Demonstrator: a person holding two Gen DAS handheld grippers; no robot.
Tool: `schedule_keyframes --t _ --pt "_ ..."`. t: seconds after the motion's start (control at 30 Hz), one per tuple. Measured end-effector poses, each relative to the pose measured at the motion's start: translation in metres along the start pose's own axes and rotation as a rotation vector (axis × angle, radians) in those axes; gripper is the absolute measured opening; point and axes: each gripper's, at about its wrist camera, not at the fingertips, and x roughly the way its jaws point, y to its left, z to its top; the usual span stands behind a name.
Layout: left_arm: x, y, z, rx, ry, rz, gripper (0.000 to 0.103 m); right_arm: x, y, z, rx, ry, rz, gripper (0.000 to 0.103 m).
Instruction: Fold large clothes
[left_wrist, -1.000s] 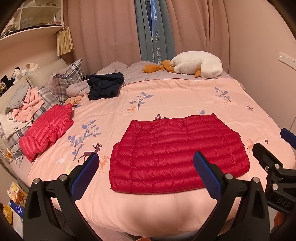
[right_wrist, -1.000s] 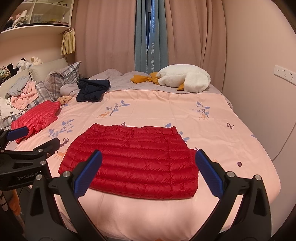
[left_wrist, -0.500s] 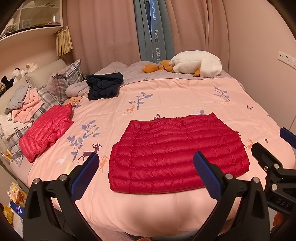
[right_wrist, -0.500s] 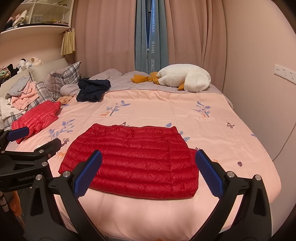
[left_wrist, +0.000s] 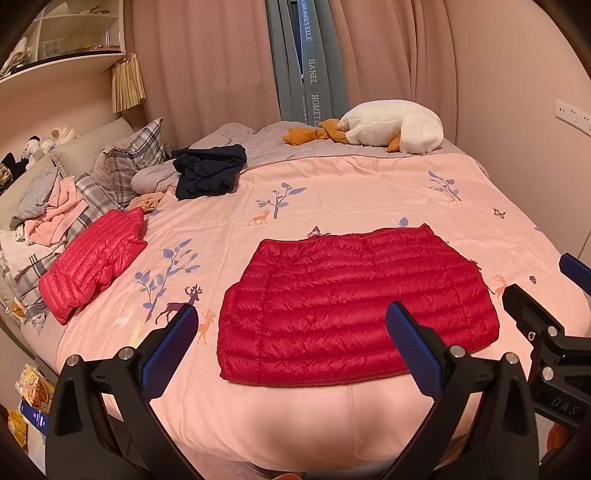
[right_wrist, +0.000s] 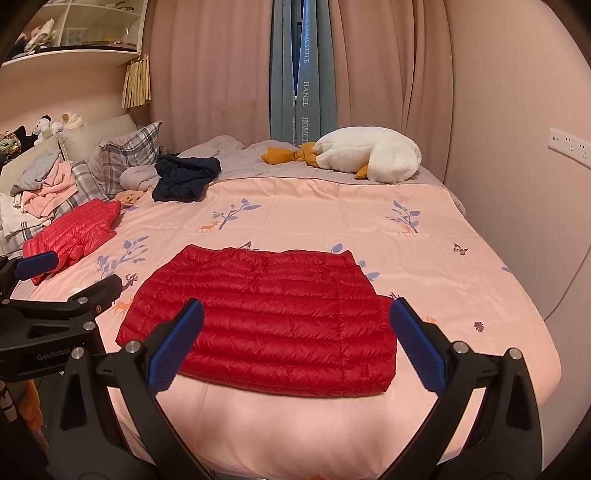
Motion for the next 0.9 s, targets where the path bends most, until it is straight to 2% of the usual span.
schedule_keyframes --t 0.9 --pt "0.0043 0.002 -0.0017 0.007 0.004 -0.004 0.102 0.0022 -0.0035 0.0021 0.002 0.005 0.003 0.101"
